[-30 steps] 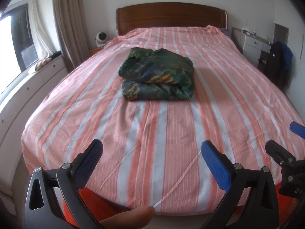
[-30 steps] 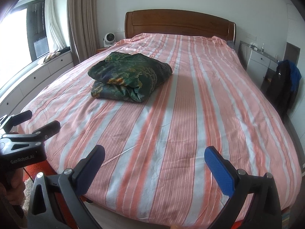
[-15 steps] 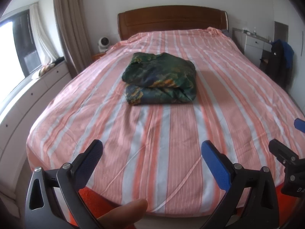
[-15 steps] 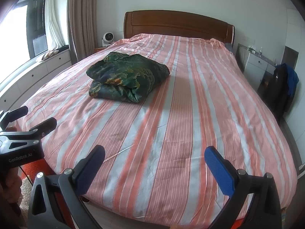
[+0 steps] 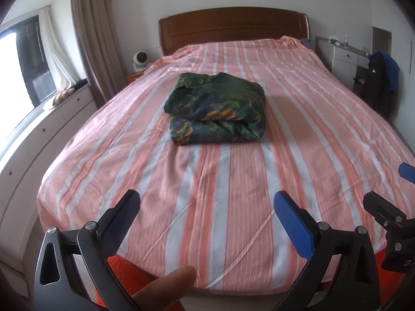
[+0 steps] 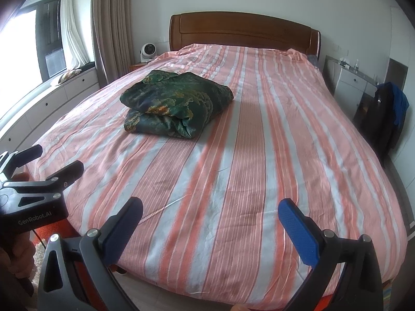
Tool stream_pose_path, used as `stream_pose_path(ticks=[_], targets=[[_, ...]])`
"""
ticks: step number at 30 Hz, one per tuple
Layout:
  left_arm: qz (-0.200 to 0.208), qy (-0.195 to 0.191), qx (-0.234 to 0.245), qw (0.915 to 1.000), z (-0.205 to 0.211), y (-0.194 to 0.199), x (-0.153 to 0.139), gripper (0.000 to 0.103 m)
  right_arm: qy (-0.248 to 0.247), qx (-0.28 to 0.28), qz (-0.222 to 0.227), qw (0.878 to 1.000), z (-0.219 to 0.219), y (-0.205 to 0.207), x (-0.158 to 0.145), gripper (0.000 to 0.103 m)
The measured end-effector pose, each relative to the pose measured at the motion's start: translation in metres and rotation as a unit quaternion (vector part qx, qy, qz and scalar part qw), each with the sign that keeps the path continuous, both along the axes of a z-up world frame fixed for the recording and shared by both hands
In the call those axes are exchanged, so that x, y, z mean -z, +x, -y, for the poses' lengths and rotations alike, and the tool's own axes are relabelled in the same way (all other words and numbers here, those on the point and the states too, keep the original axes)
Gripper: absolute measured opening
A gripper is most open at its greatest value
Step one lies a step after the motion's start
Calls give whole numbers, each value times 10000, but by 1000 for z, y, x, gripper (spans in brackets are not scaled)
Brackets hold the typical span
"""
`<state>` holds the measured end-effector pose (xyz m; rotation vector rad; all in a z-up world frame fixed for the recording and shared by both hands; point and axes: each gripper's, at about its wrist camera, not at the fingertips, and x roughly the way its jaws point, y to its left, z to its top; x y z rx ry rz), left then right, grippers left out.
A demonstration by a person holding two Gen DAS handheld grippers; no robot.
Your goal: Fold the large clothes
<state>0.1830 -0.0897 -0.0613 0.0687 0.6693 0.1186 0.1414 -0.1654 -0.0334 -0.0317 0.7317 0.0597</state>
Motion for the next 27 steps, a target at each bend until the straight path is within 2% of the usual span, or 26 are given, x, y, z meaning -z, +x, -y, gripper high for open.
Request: stream_pose_path(ticks=[5,27], targets=[[72,19,3,10000,3,0,-5,103,205,-55,49,9998,4,-1,-5,103],[38,-18,-152,9999,-2,3,4,103,174,-112,27,9998,-2,0,-1,103]])
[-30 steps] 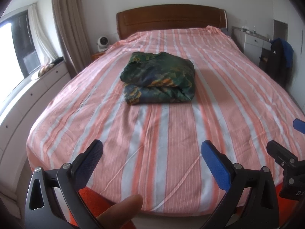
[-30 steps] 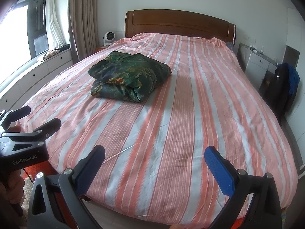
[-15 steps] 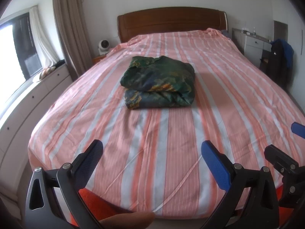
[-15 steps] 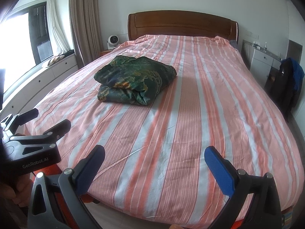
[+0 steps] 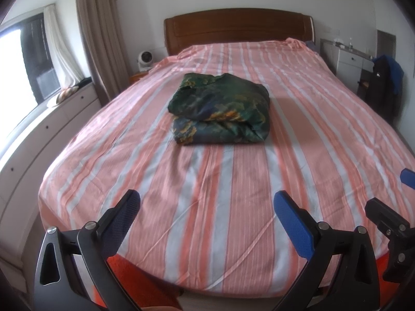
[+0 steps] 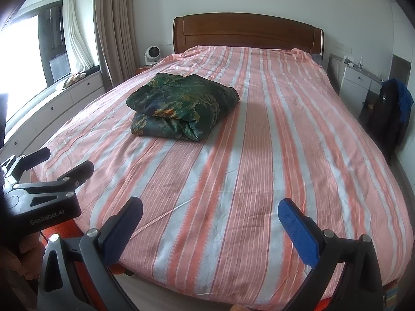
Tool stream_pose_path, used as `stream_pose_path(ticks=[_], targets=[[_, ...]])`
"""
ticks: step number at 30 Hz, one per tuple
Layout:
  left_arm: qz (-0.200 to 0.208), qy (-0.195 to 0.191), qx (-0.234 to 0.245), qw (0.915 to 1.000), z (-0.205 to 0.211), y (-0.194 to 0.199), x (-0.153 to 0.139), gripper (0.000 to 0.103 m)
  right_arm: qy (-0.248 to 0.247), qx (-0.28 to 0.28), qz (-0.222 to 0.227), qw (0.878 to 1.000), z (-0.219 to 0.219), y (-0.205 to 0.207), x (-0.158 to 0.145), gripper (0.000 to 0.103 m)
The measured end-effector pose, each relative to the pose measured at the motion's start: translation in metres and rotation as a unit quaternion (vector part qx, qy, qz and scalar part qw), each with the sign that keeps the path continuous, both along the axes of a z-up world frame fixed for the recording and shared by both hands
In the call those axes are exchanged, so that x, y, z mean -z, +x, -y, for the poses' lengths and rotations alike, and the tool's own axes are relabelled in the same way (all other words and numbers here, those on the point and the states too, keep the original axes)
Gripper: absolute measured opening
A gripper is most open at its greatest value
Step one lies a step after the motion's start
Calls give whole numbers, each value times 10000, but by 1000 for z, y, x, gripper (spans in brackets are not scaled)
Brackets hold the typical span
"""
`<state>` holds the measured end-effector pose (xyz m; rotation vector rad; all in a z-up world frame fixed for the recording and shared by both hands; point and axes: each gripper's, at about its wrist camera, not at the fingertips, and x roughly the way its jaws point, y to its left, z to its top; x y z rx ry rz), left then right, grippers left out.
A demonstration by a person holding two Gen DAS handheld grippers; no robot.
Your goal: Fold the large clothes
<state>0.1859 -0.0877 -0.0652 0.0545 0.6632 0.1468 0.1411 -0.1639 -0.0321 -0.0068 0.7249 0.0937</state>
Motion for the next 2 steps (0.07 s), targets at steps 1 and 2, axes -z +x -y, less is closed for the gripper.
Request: stream_pose_path(ticks=[1,2], targets=[[18,26,-24,10000,0,0,0,103,2,4,-5,10000,0,1,1,103],[26,37,-17,10000,0,-1,0,103,3,9,-9,10000,1,1,1,103]])
